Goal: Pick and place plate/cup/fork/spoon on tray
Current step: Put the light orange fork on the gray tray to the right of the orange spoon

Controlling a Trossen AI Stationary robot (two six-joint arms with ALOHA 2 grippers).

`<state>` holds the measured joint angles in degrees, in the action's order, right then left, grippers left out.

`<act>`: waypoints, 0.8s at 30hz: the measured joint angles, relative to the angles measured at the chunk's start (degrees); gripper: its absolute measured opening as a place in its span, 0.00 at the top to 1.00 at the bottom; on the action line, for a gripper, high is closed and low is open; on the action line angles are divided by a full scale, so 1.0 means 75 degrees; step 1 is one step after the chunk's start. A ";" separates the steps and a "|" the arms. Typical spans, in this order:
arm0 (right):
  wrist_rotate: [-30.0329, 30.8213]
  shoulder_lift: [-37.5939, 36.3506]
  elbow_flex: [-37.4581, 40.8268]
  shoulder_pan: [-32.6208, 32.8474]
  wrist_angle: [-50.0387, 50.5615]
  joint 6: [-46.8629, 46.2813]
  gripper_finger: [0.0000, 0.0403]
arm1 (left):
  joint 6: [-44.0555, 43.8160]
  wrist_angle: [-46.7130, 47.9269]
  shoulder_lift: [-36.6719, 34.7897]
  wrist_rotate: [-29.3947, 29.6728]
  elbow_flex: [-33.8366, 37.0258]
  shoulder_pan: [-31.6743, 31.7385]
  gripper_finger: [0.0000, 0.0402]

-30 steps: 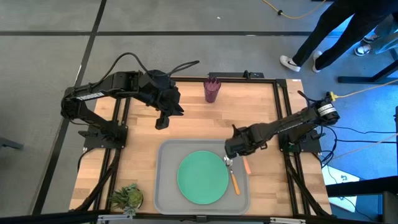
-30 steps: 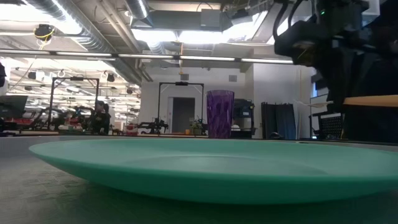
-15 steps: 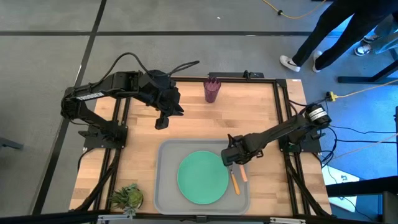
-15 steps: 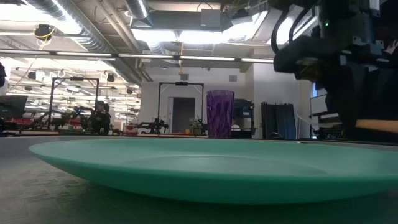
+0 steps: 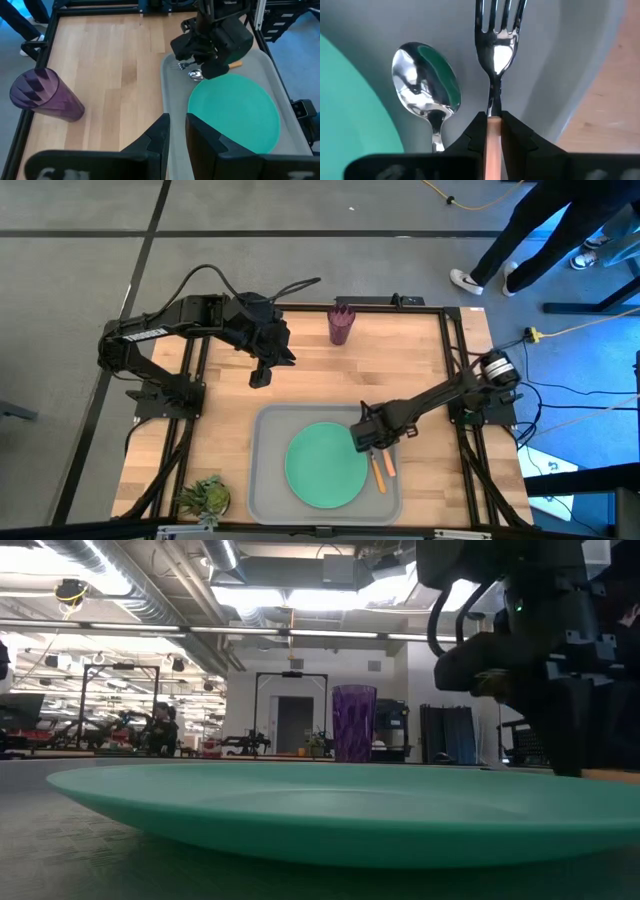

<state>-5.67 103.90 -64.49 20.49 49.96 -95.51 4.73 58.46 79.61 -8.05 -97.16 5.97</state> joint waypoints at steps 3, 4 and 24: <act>-0.0060 0.0133 0.0000 0.0003 -0.0184 0.0037 0.91 | -0.0013 0.0001 0.0000 0.0000 0.0002 -0.0002 0.87; -0.0065 0.0185 0.0000 0.0003 -0.0250 0.0120 0.91 | -0.0015 0.0005 0.0000 0.0000 -0.0001 -0.0002 0.87; -0.0418 0.0401 -0.0003 -0.0003 -0.0292 0.0217 0.78 | -0.0012 0.0003 0.0000 -0.0021 -0.0001 -0.0002 0.87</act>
<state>-8.81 106.91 -64.51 20.47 47.78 -93.88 4.64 58.48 79.61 -8.21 -97.16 5.96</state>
